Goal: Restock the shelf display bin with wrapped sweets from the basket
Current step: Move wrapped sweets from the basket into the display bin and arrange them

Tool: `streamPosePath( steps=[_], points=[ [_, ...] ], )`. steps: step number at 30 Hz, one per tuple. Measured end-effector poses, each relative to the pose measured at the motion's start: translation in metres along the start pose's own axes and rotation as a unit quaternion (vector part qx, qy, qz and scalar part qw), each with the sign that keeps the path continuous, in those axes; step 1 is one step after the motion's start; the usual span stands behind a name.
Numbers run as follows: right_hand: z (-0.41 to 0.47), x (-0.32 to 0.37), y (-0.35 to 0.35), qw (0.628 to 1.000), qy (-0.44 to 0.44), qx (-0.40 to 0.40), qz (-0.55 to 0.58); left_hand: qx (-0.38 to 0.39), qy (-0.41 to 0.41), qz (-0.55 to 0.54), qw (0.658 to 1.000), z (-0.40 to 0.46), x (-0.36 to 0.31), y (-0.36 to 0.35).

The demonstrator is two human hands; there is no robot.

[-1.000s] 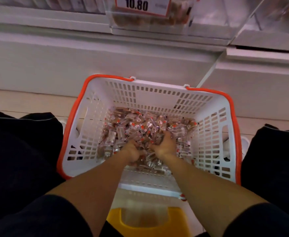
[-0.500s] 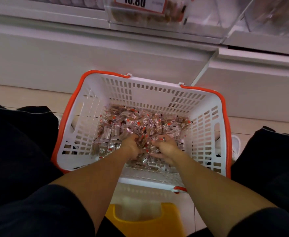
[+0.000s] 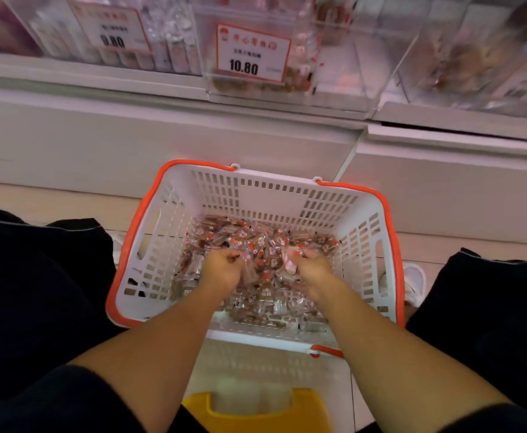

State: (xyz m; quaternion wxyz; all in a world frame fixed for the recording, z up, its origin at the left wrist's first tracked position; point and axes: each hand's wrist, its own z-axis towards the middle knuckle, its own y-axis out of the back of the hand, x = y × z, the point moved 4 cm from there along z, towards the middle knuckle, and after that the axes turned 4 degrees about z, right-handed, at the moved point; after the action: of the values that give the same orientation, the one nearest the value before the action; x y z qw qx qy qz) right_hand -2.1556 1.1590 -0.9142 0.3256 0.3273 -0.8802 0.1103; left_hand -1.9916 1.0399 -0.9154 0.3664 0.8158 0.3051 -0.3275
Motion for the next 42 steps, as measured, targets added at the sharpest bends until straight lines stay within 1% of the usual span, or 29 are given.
streamPosePath(
  steps=[3, 5, 7, 8, 10, 13, 15, 18, 20, 23, 25, 28, 30, 32, 34, 36, 38, 40, 42],
  points=[
    [-0.006, 0.024, -0.001, 0.983, -0.036, 0.083, 0.157, -0.009, 0.001, -0.085, 0.996, 0.006, -0.008, 0.010],
    [-0.013, 0.037, 0.000, 0.965, -0.045, 0.136, 0.219, 0.016, -0.002, -0.128, 0.992, 0.009, -0.016, 0.016],
    [-0.023, 0.043, -0.002, 0.957, -0.055, 0.179, 0.222, 0.102, -0.013, -0.160, 0.982, 0.008, -0.027, 0.014],
    [-0.028, 0.044, -0.005, 0.955, -0.057, 0.199, 0.213, 0.147, -0.019, -0.156, 0.977, 0.006, -0.032, 0.010],
    [-0.035, 0.043, -0.011, 0.955, -0.054, 0.218, 0.195, 0.198, -0.031, -0.148, 0.968, 0.003, -0.040, 0.003],
    [-0.039, 0.041, -0.014, 0.967, -0.047, 0.196, 0.158, 0.200, -0.021, -0.189, 0.961, 0.004, -0.040, -0.002],
    [-0.040, 0.043, -0.013, 0.972, -0.044, 0.186, 0.139, 0.190, -0.024, -0.185, 0.964, 0.000, -0.044, 0.000],
    [-0.042, 0.043, -0.014, 0.974, -0.038, 0.190, 0.115, 0.137, -0.016, -0.216, 0.967, -0.006, -0.056, 0.001],
    [-0.043, 0.042, -0.017, 0.977, -0.033, 0.181, 0.108, 0.115, 0.020, -0.250, 0.961, -0.009, -0.061, -0.002],
    [-0.042, 0.041, -0.020, 0.981, -0.022, 0.164, 0.105, 0.140, 0.066, -0.263, 0.952, -0.016, -0.064, -0.010],
    [-0.042, 0.039, -0.024, 0.984, -0.016, 0.149, 0.101, 0.169, 0.078, -0.279, 0.942, -0.022, -0.065, -0.015],
    [-0.042, 0.040, -0.031, 0.985, -0.011, 0.136, 0.103, 0.239, 0.037, -0.271, 0.932, -0.028, -0.070, -0.020],
    [-0.044, 0.042, -0.036, 0.981, -0.005, 0.157, 0.113, 0.237, 0.023, -0.266, 0.934, -0.027, -0.069, -0.020],
    [-0.048, 0.046, -0.037, 0.977, 0.001, 0.177, 0.119, 0.203, 0.032, -0.270, 0.941, -0.020, -0.065, -0.017],
    [-0.047, 0.050, -0.035, 0.978, 0.004, 0.167, 0.123, 0.192, 0.050, -0.289, 0.936, -0.017, -0.062, -0.014],
    [-0.045, 0.052, -0.031, 0.981, 0.002, 0.146, 0.124, 0.192, 0.066, -0.283, 0.937, -0.016, -0.060, -0.012],
    [-0.042, 0.053, -0.028, 0.986, 0.000, 0.126, 0.111, 0.215, 0.075, -0.277, 0.933, -0.019, -0.060, -0.014],
    [-0.041, 0.053, -0.028, 0.987, 0.002, 0.117, 0.109, 0.262, 0.084, -0.294, 0.915, -0.023, -0.062, -0.019],
    [-0.040, 0.052, -0.028, 0.989, 0.017, 0.107, 0.098, 0.273, 0.091, -0.301, 0.909, -0.026, -0.064, -0.021]
  ],
)
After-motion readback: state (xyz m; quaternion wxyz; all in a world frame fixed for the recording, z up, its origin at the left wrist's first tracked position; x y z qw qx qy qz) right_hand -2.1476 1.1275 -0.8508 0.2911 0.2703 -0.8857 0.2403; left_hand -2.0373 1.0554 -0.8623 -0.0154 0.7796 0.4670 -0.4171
